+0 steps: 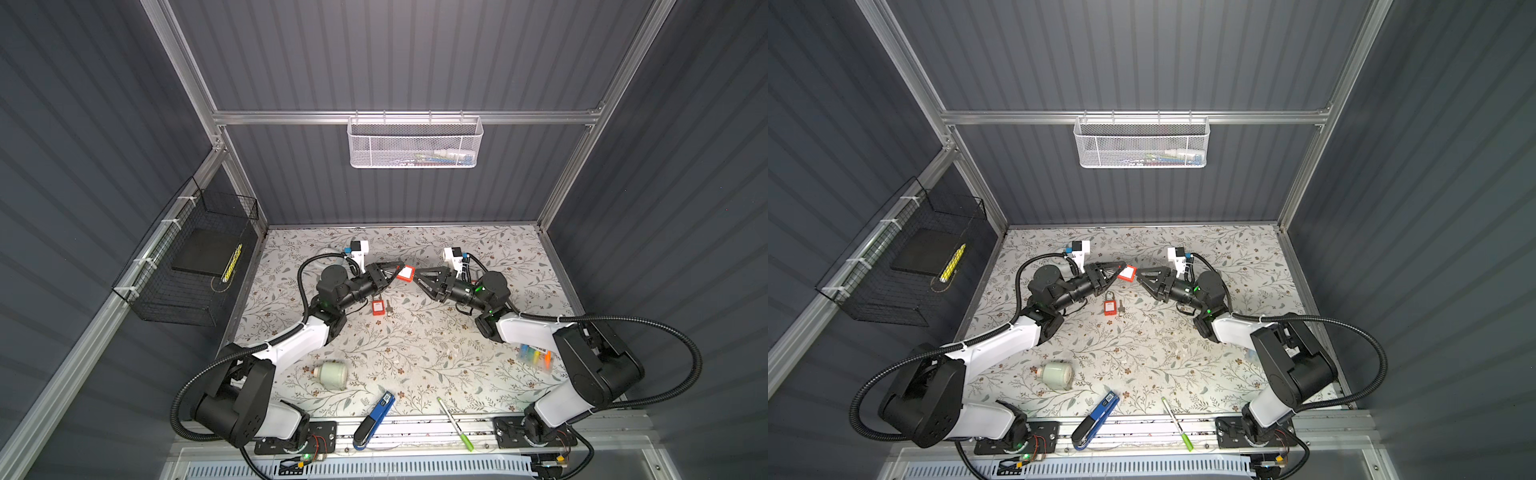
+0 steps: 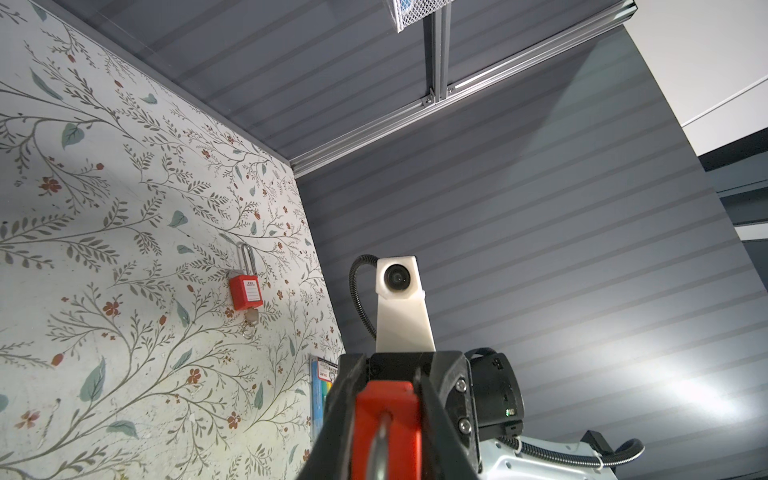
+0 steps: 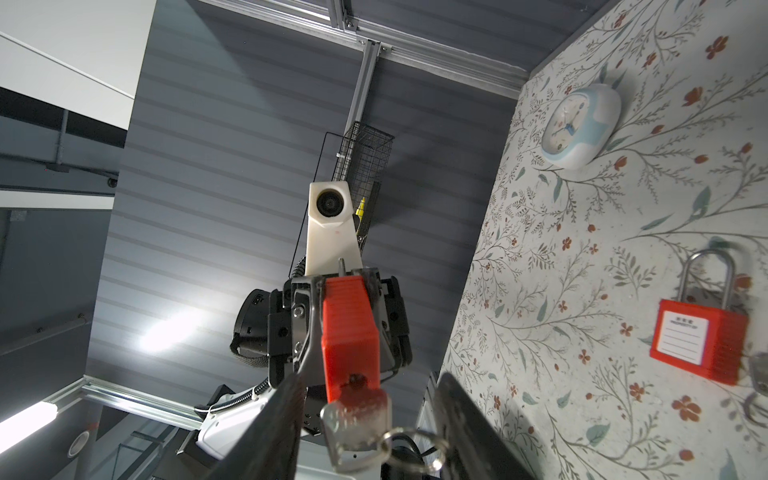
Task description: Lock with the key
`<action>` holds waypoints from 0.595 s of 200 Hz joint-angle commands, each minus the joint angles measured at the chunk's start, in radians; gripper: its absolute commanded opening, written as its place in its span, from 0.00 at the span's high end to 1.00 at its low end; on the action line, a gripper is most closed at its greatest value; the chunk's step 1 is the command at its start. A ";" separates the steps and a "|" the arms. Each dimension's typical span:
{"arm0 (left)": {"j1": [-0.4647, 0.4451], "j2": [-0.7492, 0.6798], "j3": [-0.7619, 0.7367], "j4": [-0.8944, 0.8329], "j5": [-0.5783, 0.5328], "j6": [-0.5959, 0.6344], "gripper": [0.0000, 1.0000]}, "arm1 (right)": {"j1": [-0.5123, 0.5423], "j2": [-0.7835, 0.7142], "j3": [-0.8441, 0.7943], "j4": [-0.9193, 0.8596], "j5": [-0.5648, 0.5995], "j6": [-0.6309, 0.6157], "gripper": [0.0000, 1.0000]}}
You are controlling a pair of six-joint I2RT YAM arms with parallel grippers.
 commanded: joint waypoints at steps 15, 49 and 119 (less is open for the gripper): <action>0.002 -0.013 0.025 0.022 0.007 0.027 1.00 | -0.003 0.000 -0.015 0.026 -0.006 -0.007 0.47; 0.002 -0.011 0.024 0.027 0.005 0.025 1.00 | 0.000 -0.001 -0.046 0.028 0.000 -0.015 0.47; 0.002 -0.015 0.018 0.027 0.005 0.025 1.00 | 0.009 0.003 -0.098 -0.021 0.012 -0.063 0.47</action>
